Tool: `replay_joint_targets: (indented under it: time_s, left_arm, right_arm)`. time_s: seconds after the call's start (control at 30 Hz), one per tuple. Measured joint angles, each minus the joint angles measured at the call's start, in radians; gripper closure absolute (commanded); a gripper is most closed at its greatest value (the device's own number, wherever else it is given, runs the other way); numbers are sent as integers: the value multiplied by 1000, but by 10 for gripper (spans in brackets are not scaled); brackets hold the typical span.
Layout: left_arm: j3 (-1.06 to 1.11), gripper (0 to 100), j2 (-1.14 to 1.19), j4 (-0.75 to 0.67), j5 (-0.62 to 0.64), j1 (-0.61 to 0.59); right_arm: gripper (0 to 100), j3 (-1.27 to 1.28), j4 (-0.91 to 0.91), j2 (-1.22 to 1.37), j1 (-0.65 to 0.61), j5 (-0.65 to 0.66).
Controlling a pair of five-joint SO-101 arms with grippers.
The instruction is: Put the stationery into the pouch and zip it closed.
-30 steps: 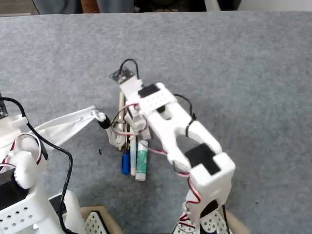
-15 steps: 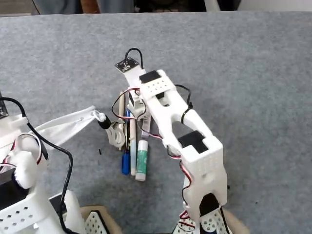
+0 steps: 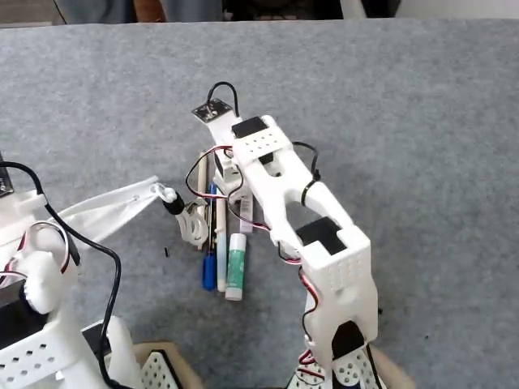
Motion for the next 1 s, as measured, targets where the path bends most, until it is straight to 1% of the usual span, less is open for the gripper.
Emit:
replay_joint_targets:
  time_s: [0.1,0.2,0.27,0.33,0.57,0.67,0.77,1.0]
  left_arm:
    - [0,971,0,0,0,0]
    - [0,971,0,0,0,0]
    - [0,971,0,0,0,0]
    - [0,971,0,0,0,0]
    - [0,971,0,0,0,0]
    - [0,971,0,0,0,0]
    - [0,971,0,0,0,0]
    - [-5,971,15,11,0,0]
  right_arm:
    - [893,0,5,0,0,0]
    - [989,0,6,0,0,-2]
    - [974,0,8,0,0,0]
    - [988,0,9,0,0,-6]
    - [986,-20,38,0,0,-34]
    - [986,-80,92,0,0,-34]
    - [986,-176,183,0,0,-34]
    - [986,-523,443,-12,0,-34]
